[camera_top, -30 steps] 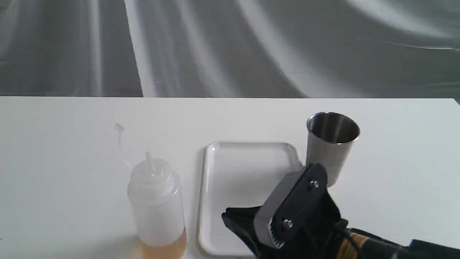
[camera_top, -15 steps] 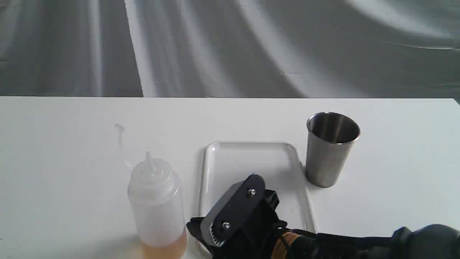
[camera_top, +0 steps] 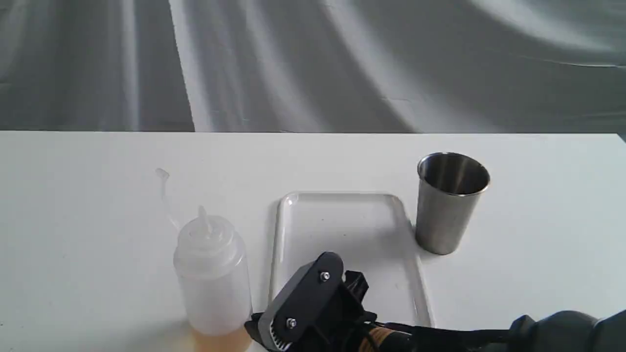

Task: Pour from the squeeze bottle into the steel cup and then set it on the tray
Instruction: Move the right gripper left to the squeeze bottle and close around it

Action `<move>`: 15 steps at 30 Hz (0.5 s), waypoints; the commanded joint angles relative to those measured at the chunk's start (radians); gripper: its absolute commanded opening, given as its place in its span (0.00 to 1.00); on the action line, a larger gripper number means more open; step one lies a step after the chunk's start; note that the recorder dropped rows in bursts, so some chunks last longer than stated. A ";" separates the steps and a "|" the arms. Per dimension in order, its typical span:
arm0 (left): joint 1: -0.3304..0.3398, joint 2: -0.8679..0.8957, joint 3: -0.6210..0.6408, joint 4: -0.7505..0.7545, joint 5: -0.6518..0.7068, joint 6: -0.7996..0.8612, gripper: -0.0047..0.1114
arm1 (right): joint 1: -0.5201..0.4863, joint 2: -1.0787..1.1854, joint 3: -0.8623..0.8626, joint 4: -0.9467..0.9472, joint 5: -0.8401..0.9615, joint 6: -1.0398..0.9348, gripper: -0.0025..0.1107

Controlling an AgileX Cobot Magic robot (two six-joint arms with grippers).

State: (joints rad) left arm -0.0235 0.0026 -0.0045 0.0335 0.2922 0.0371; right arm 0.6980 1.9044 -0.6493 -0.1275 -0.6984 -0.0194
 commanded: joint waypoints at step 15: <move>0.002 -0.003 0.004 -0.001 -0.008 -0.002 0.04 | 0.000 -0.004 -0.005 0.026 -0.007 0.045 0.77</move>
State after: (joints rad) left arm -0.0235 0.0026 -0.0045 0.0335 0.2922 0.0371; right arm 0.6980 1.9044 -0.6493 -0.1121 -0.6946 0.0242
